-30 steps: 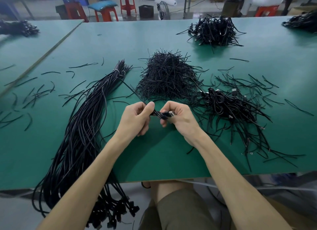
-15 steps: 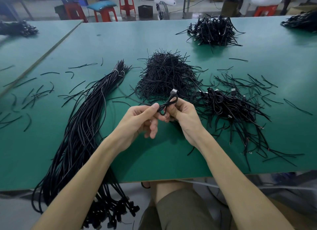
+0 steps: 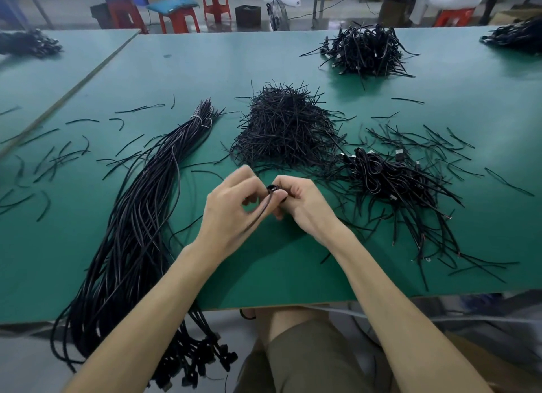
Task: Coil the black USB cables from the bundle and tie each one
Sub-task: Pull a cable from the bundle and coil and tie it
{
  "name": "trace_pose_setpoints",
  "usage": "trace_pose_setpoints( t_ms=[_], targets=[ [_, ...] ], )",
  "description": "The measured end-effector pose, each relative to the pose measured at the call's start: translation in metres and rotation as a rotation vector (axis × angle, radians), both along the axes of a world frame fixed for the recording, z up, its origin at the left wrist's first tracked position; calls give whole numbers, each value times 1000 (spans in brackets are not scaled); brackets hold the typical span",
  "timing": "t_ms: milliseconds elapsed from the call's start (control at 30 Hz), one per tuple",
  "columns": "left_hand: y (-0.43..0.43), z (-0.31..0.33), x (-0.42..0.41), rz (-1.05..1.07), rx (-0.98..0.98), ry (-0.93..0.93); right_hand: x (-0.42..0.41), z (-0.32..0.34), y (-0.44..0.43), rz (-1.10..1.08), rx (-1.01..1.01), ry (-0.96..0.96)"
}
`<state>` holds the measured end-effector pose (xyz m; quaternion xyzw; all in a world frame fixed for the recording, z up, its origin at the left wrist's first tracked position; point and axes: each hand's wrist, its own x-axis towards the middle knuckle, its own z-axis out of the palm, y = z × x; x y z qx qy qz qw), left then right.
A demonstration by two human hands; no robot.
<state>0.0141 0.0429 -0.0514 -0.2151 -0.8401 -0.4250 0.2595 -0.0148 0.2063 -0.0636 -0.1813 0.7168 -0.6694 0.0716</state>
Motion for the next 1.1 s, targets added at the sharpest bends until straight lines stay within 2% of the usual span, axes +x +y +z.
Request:
trace_pose_setpoints(
  t_ms=[100, 200, 300, 533, 633, 767, 1100],
  targets=[
    [-2, 1, -4, 42, 17, 13, 1, 0, 0, 53, 17, 5],
    [-1, 2, -3, 34, -31, -113, 3, 2, 1, 62, -5, 8],
    [-1, 1, -2, 132, -37, -171, 3, 1, 0, 36, 56, 27],
    [3, 1, -7, 142, 170, -332, 6, 1, -3, 13, 96, 38],
    [1, 1, -8, 148, 167, -358, 6, 1, -4, -7, 111, 44],
    [3, 1, -6, 57, 210, -394, 6, 3, -1, -57, 79, 50],
    [0, -4, -9, -7, 220, -359, 4, 4, 0, -204, -5, 67]
  ],
)
